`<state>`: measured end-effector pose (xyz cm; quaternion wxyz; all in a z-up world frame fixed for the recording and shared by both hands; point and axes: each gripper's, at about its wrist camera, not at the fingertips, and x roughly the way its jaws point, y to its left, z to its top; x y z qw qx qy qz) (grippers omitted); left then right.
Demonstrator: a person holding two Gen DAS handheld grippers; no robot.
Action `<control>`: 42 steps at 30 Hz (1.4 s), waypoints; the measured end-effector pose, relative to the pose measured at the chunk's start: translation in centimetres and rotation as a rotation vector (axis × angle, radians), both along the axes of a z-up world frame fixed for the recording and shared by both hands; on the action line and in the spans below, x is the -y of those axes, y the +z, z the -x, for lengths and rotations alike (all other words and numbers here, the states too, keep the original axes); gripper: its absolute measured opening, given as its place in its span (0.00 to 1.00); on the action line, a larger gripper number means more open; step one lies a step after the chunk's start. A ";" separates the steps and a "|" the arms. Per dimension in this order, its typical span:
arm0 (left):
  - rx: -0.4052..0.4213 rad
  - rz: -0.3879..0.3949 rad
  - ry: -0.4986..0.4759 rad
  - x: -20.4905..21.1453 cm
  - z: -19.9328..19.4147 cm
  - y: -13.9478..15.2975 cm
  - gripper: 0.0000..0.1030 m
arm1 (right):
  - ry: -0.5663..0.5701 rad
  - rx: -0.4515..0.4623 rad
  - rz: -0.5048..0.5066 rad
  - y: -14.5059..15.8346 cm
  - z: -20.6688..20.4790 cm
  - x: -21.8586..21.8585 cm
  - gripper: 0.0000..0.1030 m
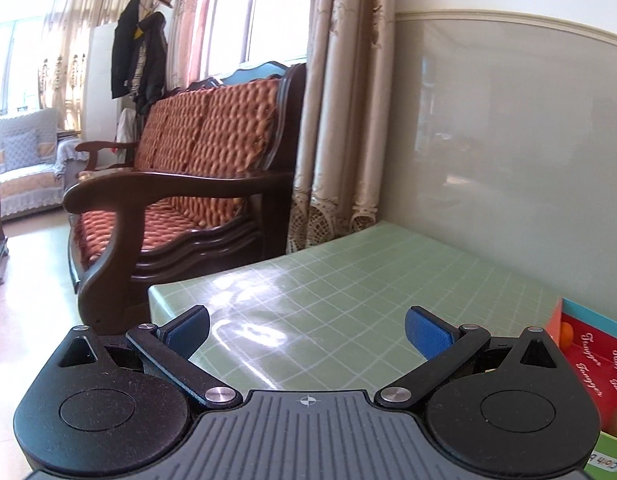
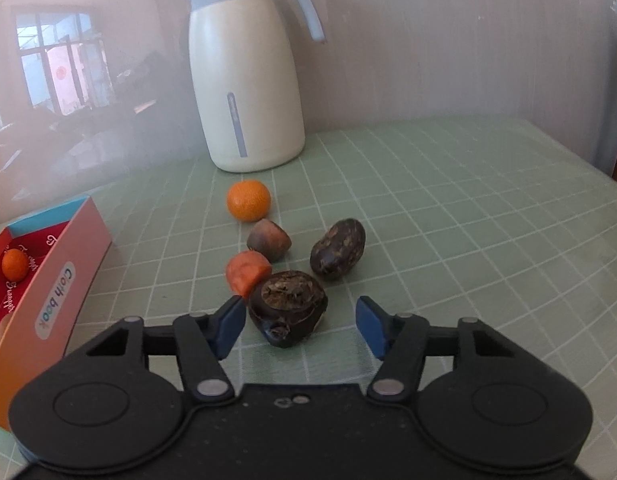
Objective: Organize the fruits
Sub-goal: 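Close the right gripper on the dark brown walnut and lift it, then carry the walnut into the red box and open the right gripper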
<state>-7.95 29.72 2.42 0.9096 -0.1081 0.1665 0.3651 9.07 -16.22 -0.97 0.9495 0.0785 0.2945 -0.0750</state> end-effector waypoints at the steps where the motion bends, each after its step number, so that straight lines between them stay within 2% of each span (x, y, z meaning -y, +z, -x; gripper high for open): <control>1: 0.001 0.002 0.007 -0.2 0.1 -0.1 1.00 | 0.002 -0.005 -0.005 -0.1 -0.3 0.0 0.57; 5: -0.004 0.015 0.018 -0.9 0.3 -0.3 1.00 | 0.022 -0.014 0.013 -0.4 -0.7 -0.5 0.43; 9: -0.013 0.025 0.016 -1.2 0.2 -0.3 1.00 | 0.029 -0.004 0.018 -0.4 -0.6 -0.9 0.42; 14: -0.015 0.027 0.016 -1.2 0.1 -0.3 1.00 | 0.055 0.061 0.071 0.6 0.7 -1.9 0.42; 18: -0.015 0.034 0.022 -1.4 0.0 -0.3 1.00 | 0.103 0.102 0.058 1.4 1.4 -2.6 0.42; 22: -0.015 0.036 0.038 -1.7 0.0 -0.3 1.00 | 0.163 0.112 0.051 2.1 1.5 -3.9 0.42; 28: -0.019 0.053 0.060 -2.4 0.2 -0.6 1.00 | 0.284 0.147 0.118 3.0 1.6 -7.9 0.42; 33: -0.019 0.037 0.062 -2.3 0.4 -0.7 1.00 | 0.366 0.166 0.128 3.7 2.0 -10.2 0.42; 42: -0.032 0.014 0.071 -2.0 0.5 -0.8 1.00 | 0.503 0.144 0.056 4.0 0.8 -13.8 0.42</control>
